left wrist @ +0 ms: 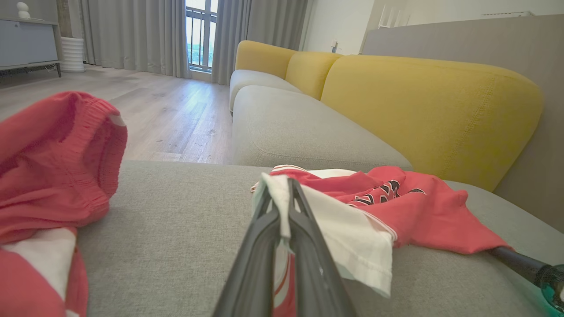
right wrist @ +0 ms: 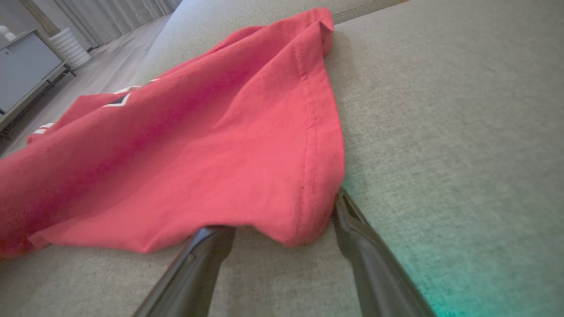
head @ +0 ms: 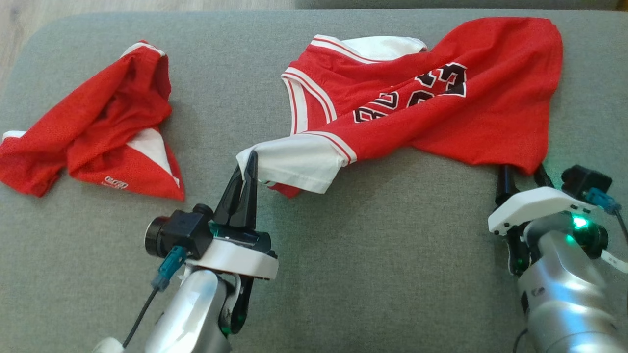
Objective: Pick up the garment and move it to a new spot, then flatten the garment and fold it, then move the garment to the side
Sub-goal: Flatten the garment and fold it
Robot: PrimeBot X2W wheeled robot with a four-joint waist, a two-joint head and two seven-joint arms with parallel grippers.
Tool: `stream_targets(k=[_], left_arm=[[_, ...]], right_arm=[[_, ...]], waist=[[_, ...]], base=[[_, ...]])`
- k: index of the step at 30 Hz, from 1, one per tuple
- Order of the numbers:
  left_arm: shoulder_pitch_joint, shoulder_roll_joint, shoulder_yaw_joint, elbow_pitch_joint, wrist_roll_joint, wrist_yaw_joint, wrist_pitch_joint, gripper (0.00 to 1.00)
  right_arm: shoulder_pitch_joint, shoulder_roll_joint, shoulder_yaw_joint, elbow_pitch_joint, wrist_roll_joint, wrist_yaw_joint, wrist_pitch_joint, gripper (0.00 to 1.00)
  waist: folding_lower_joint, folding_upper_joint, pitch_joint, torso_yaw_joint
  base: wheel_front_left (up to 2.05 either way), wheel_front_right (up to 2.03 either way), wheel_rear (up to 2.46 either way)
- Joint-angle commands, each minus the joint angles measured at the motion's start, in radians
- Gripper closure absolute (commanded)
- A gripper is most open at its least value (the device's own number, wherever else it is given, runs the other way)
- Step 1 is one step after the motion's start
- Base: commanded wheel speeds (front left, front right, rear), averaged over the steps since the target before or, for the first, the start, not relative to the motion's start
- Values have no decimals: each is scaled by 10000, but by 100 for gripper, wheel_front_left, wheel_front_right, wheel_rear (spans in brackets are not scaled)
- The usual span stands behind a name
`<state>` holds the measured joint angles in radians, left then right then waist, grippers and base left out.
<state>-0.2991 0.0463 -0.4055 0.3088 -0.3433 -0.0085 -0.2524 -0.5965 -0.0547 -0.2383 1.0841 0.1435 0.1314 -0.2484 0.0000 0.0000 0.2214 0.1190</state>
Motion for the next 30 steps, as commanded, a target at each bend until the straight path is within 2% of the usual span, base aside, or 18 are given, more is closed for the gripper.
stream_targets(k=[1,5,6,7,8,9,19,22,30], left_arm=[[-212,41,244,-362,15,65,-92,100],[-225,40,286,-353,-17,106,-92,100],[-221,40,312,-344,-23,114,-92,100],[-221,40,312,-344,-23,114,-92,100],[-215,40,340,-335,-29,121,-92,100],[-208,40,372,-327,-36,127,-93,100],[-175,59,1079,-489,-64,67,-93,100],[-269,248,1323,-640,14,-113,-93,100],[-1144,671,2037,-1469,-295,-275,-32,100]], right_arm=[[-169,45,141,135,-216,-7,-43,0],[-344,45,-44,308,-903,-7,-109,0],[-362,45,-86,309,-1081,-7,-116,29],[-362,45,-86,309,-1081,-7,-116,29],[-367,45,-136,290,-1259,-7,-122,75],[-366,45,-192,215,-1434,-7,-125,100],[357,45,-300,-2328,-2705,-7,-132,100],[678,45,-60,-3494,-2959,-7,-132,100],[717,14,530,-5563,-3637,-7,25,100]], waist=[[0,0,16,-16],[0,0,30,-86],[0,0,21,-120],[0,0,21,-120],[0,0,9,-157],[0,0,-3,-195],[0,0,-374,-755],[0,0,-622,-1039],[0,0,-1360,-1522]], base=[[0,0,0],[0,0,0],[0,0,0],[0,0,0],[0,0,0],[0,0,0],[0,0,0],[0,0,0],[0,0,0]])
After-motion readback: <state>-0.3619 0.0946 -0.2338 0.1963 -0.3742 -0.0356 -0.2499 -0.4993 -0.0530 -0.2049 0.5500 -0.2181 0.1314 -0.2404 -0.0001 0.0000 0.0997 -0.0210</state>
